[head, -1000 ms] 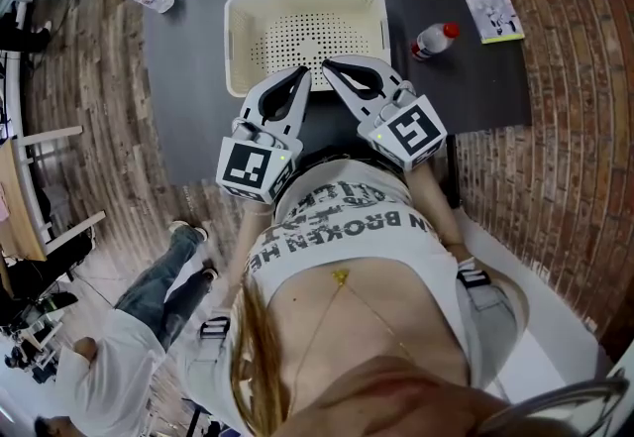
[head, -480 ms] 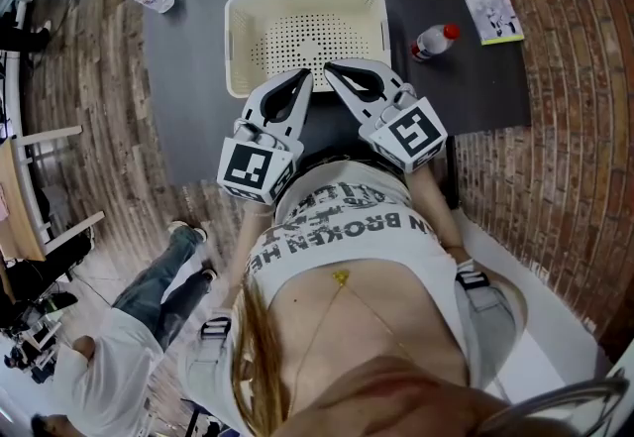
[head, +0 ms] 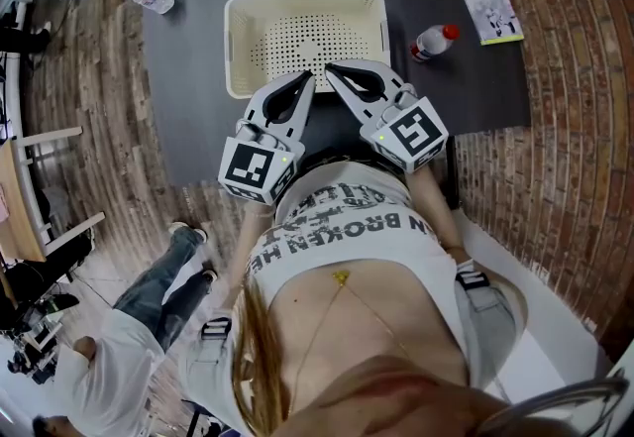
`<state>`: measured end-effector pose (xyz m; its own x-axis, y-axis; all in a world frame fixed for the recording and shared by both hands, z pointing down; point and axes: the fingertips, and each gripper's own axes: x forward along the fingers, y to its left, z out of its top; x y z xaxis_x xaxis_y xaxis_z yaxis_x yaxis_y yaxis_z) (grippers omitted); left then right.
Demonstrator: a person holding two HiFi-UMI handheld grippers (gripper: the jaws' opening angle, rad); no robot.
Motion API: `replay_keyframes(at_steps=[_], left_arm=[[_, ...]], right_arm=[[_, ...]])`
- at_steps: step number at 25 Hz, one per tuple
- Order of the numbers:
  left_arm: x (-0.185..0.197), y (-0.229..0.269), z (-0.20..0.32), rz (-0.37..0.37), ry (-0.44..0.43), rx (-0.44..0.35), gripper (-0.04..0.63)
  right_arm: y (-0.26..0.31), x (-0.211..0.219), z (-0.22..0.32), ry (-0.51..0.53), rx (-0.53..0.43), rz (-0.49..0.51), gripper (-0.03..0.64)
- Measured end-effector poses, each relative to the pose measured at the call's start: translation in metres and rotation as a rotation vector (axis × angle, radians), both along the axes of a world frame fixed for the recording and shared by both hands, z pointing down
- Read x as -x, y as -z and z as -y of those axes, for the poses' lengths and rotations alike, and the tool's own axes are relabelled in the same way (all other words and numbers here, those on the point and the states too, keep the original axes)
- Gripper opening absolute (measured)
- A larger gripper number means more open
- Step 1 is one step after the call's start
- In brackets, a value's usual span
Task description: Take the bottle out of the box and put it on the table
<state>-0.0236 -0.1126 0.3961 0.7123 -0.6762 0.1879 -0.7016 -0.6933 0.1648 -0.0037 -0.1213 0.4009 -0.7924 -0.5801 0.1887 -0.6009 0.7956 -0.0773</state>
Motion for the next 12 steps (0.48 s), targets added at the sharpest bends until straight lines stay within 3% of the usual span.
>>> replay_keyframes(at_steps=[12], left_arm=[[-0.0002,-0.0048,-0.0006,0.002,-0.001,0.016,0.000]], right_arm=[[-0.0027,-0.0019,-0.0014,0.008,-0.002,0.006,0.008]])
